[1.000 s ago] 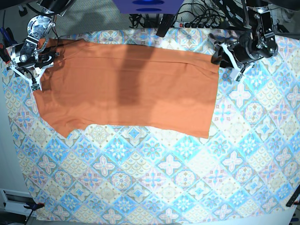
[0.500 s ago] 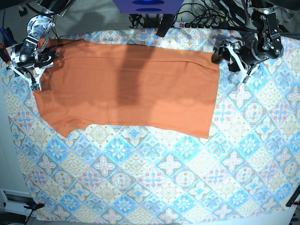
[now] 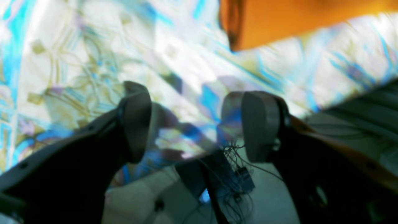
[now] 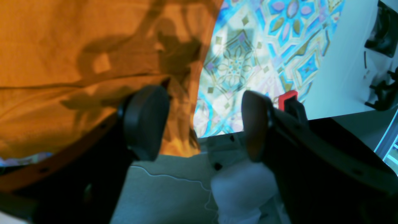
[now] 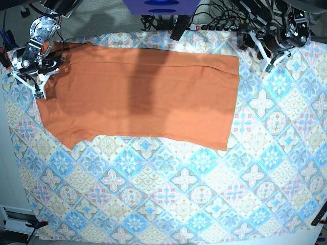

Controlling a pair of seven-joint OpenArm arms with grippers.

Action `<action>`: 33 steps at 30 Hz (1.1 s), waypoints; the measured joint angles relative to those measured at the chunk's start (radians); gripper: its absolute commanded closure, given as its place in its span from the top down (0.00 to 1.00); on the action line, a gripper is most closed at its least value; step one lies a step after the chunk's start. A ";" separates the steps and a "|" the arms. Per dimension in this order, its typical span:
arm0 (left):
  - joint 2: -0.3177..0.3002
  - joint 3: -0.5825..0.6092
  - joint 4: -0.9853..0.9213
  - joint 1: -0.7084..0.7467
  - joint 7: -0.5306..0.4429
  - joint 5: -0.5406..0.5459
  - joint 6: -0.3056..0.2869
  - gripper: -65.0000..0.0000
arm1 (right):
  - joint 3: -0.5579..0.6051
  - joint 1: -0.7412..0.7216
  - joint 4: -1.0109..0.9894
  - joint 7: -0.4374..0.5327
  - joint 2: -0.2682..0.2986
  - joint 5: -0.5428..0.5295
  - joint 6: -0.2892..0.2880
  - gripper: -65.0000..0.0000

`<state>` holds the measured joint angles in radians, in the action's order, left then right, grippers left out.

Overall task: Fold the T-shirt properly
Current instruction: 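Release the shirt and move the left gripper outward along the shirt edge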

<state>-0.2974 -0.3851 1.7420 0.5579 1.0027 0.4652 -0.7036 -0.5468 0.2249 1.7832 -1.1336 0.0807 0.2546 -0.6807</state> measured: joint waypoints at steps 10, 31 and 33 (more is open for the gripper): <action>-0.007 -0.034 0.103 0.003 -0.008 0.145 0.008 0.65 | 0.000 -0.004 0.001 0.001 -0.003 0.000 0.000 0.59; 0.001 -0.036 0.105 -0.363 0.299 0.235 0.008 0.65 | 0.158 -0.194 0.076 -0.006 0.040 0.005 0.000 0.60; 0.000 -0.036 0.105 -0.380 0.294 0.236 0.008 0.65 | 0.169 -0.230 0.074 -0.008 0.039 0.000 -0.003 0.60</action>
<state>-0.2970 -0.4210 1.8465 0.1776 1.2972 0.7013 -0.6960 -0.3775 -0.0048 1.8576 -1.1412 0.1196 0.2543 -0.6842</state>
